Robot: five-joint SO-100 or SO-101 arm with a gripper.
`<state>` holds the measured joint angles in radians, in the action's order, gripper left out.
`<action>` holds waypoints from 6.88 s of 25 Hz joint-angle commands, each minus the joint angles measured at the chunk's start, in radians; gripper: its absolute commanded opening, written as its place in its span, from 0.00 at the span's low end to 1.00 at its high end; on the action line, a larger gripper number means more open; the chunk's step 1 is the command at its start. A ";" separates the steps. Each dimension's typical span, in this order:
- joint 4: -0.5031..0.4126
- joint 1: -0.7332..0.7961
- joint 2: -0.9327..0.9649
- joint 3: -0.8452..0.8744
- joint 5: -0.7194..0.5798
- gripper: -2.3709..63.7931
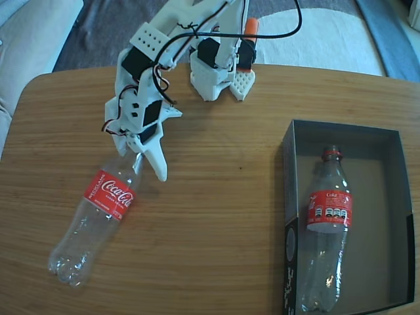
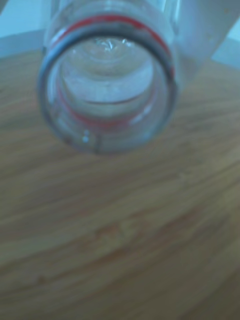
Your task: Grasp the bottles and put them in the box.
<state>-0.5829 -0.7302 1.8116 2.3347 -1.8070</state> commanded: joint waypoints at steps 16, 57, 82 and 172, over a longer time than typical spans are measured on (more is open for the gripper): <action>0.006 -0.014 -0.044 -0.089 -0.006 0.32; -0.742 0.548 -0.038 -0.730 0.558 0.03; -1.019 1.445 -0.057 -1.134 1.177 0.03; -0.959 1.686 -0.841 -1.664 1.299 0.36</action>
<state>-1.5079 0.9771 0.8958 0.7455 -0.5031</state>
